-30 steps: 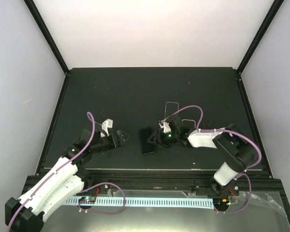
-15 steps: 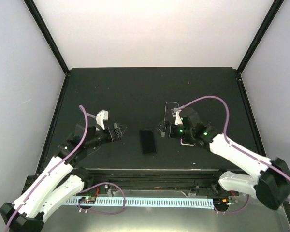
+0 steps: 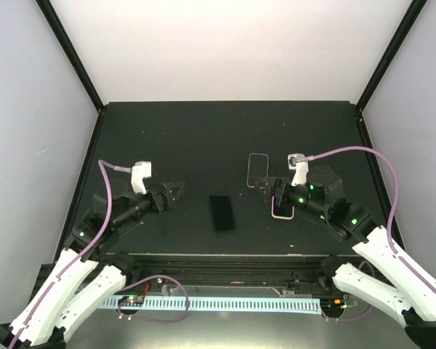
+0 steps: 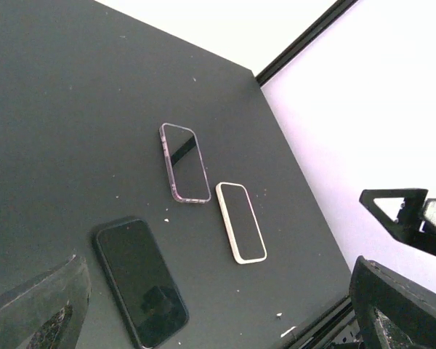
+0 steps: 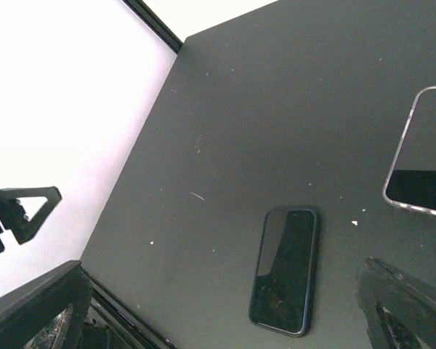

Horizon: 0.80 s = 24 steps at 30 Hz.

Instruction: Put the phone into the phone case

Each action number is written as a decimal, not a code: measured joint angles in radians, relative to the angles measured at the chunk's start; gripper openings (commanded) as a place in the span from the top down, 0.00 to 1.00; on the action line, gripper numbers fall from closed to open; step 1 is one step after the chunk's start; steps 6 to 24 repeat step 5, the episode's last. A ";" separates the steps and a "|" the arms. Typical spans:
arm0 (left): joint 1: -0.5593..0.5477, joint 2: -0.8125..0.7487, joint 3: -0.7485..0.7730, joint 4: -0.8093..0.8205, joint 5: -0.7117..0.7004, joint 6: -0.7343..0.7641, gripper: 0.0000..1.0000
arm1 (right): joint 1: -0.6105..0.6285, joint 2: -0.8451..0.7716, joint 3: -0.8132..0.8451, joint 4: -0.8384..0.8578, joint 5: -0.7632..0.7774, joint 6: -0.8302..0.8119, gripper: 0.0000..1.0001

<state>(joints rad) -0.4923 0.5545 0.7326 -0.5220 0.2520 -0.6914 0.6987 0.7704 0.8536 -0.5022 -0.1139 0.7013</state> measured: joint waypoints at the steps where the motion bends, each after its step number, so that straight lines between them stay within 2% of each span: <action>1: 0.000 -0.006 0.000 0.003 0.001 0.004 0.01 | 0.000 -0.004 -0.005 -0.002 0.000 0.002 0.00; 24: 0.000 -0.028 -0.005 0.024 0.004 0.015 0.01 | 0.000 -0.014 -0.038 -0.007 0.001 0.006 0.00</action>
